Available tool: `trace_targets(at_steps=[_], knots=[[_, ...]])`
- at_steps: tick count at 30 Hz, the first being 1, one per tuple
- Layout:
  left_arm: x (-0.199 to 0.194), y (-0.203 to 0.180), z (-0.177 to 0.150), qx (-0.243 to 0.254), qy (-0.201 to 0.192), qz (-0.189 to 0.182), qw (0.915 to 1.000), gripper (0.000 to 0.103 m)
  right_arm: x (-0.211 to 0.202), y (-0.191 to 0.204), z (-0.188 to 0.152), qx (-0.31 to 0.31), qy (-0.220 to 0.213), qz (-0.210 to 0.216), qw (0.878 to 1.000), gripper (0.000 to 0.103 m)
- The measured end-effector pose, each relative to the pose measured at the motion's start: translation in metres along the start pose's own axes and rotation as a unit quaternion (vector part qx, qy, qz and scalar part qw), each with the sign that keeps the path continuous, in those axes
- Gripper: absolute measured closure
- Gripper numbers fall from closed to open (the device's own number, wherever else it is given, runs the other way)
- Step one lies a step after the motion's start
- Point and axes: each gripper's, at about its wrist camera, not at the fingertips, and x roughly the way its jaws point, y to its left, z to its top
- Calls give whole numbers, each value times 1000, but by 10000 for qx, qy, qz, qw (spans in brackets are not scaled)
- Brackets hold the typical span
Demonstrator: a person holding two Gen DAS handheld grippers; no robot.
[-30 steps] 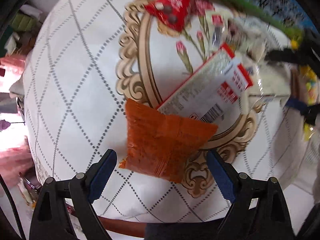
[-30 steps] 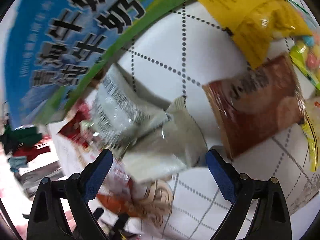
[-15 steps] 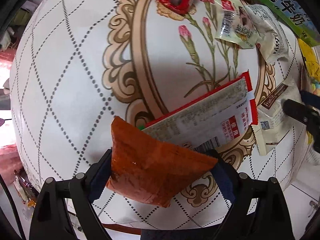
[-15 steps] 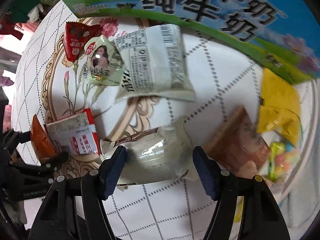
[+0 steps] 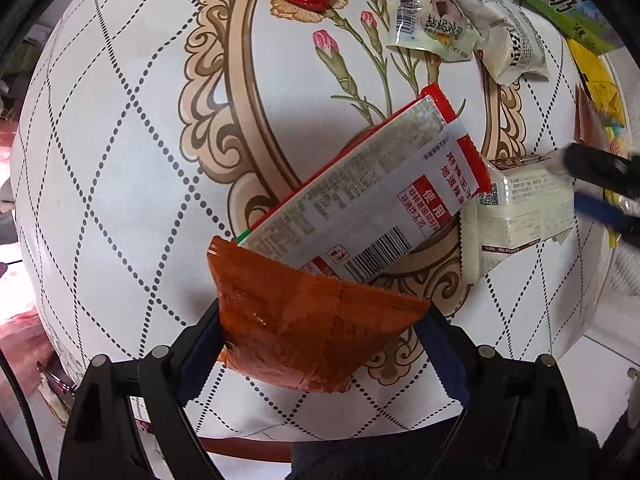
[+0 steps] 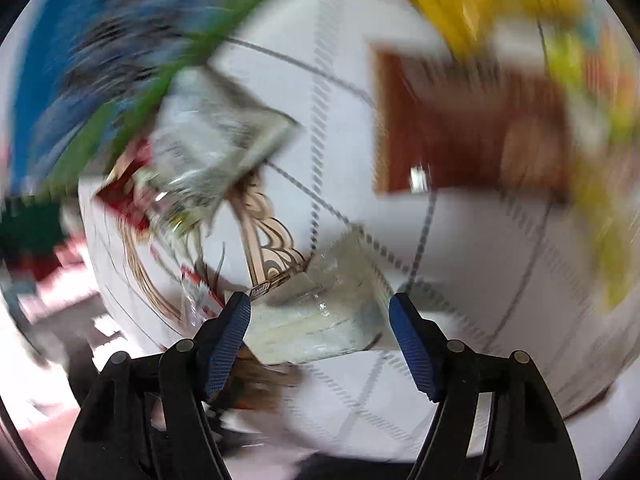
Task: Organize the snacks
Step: 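Grasp the orange packet with the left tool while the right tool grasps a white bread packet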
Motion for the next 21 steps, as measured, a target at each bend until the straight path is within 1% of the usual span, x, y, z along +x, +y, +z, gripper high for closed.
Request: trace_targets(at_steps=[1,2,3,4,5,6,7,8,9,10,11,13,14,15,16,18,19,21], knots=[[0,1,-2,-13,-8,-10,10000,11,-8,13,8,-551,-95,-196,9982,28],[0,0,-4,-27,-13,2,10000,11,-5,27,4,-1221,-143,-512,9911,28],[1,4,-6,-26,-19,19,10000,11,-7,43,-2,-1988,-123,-684,9776,28],[1,2,-9,-17,-33,48,10000,11,-4,55,-6,-2504,-13,-840,9645,28],[2,-1,-12,-6,-44,98,9999,11,2,64,-11,-3006,138,-1048,9479,28],[2,-1,-14,0,-47,132,9999,11,10,75,-17,-3598,263,-1299,9236,28],[4,-3,-17,12,-38,150,9999,11,18,82,-22,-3965,363,-1503,9049,28],[7,-5,-19,12,-22,154,9999,11,30,91,-28,-4367,453,-1722,8818,28],[13,2,-24,-2,-20,156,9999,11,40,97,-33,-4767,514,-1917,8563,28],[20,1,-19,-28,-21,167,9999,11,50,102,-38,-5069,642,-1986,8364,28],[27,0,-15,-55,-16,167,9998,11,57,104,-40,-5224,720,-2029,8251,28],[33,0,-18,-166,8,189,9997,11,74,107,-42,-5482,872,-2161,8032,28],[36,2,-19,-233,10,193,9995,11,80,108,-41,-5473,904,-2190,8027,29],[38,3,-20,-296,8,184,9994,11,84,108,-39,-5399,935,-2170,8079,30],[40,5,-20,-343,0,163,9993,11,87,110,-38,-5255,899,-2127,8188,30],[43,5,-23,-458,-24,122,9989,11,91,113,-33,-4650,831,-1993,8586,33],[43,6,-25,-484,-37,103,9988,11,85,101,-24,-3976,893,-1823,8948,35],[44,4,-29,-529,-63,54,9986,11,75,78,-16,-3058,930,-1460,9362,38]])
